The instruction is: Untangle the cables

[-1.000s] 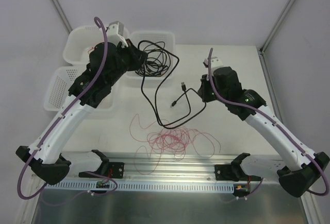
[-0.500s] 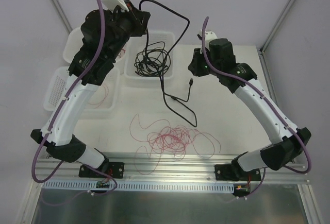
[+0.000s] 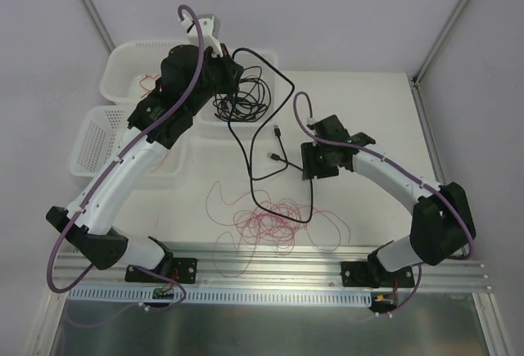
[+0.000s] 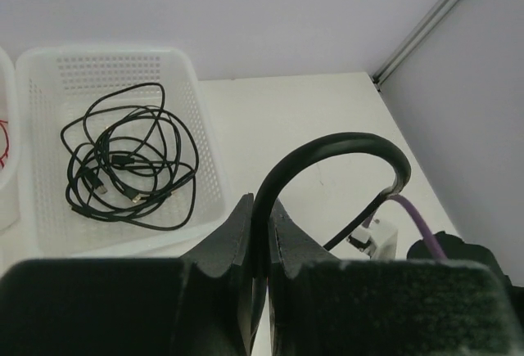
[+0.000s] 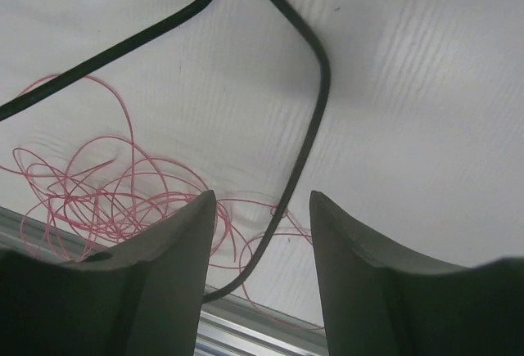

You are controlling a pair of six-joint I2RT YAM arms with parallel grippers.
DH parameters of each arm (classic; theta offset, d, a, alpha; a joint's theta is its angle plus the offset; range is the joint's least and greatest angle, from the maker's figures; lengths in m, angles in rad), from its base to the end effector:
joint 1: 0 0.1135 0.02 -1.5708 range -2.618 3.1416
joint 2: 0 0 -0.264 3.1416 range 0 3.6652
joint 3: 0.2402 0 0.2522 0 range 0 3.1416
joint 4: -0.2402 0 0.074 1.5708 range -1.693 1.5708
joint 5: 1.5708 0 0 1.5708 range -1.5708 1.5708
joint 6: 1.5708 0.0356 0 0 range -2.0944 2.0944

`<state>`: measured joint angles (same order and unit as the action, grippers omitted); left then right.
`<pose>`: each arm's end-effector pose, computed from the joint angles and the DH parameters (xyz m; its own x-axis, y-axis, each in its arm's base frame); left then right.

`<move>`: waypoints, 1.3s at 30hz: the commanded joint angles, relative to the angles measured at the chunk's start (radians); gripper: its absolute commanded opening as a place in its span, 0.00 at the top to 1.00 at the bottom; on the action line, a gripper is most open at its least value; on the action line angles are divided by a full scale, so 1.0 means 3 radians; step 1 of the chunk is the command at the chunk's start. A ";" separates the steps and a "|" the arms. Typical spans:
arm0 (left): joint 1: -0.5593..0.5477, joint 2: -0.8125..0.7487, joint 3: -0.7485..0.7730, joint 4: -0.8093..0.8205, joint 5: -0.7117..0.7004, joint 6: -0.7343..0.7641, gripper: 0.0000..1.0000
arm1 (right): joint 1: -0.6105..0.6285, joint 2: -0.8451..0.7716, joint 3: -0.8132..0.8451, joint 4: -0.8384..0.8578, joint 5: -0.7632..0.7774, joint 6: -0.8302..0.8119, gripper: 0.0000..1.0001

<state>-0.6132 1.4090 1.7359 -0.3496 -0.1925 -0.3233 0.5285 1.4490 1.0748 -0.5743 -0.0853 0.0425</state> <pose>0.2485 -0.1666 0.5071 -0.1474 -0.2776 -0.9493 0.3814 0.8696 -0.3135 0.2590 0.1547 0.2529 -0.7242 -0.3738 -0.5794 -0.5150 0.8520 0.0939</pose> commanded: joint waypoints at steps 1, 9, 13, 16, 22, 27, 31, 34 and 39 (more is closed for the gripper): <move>0.0040 -0.0309 -0.0182 0.0189 0.0023 -0.0098 1.00 | 0.0201 0.0210 0.0022 0.0048 0.0151 0.0236 0.47; 0.0035 -0.0509 -0.0529 0.0184 0.0054 -0.0175 1.00 | 0.0309 0.0575 -0.0095 0.0109 0.0754 0.0508 0.48; 0.0035 -0.0560 -0.0601 0.0189 0.0003 -0.0160 1.00 | 0.0299 0.0569 -0.0192 0.0165 0.0806 0.0533 0.49; 0.0040 -0.0570 -0.0602 0.0184 0.0012 -0.0155 1.00 | 0.0279 0.0626 -0.0244 0.0227 0.0719 0.0533 0.51; 0.0040 -0.0596 -0.0576 0.0184 0.0008 -0.0139 1.00 | 0.0207 0.0718 -0.0422 0.0462 0.0494 0.0600 0.58; 0.0035 -0.0621 -0.0601 0.0184 -0.0028 -0.0129 1.00 | 0.0176 0.0743 -0.0550 0.0549 0.0504 0.0605 0.71; 0.0040 -0.0626 -0.0607 0.0184 -0.0008 -0.0155 1.00 | 0.0171 0.0693 -0.0602 0.0524 0.0581 0.0569 0.99; 0.0035 -0.0611 -0.0540 0.0184 0.0114 -0.0165 1.00 | 0.0176 0.0473 -0.0586 0.0432 0.0688 0.0498 0.99; 0.0040 -0.0555 -0.0295 0.0184 0.0370 -0.0190 1.00 | 0.0176 -0.0134 -0.0128 -0.0059 0.0862 0.0288 0.99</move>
<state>-0.6132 1.2549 1.5681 -0.3496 -0.1535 -0.3531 0.5785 1.5448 0.9283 -0.5068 0.1249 0.1761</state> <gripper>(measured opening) 0.049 0.035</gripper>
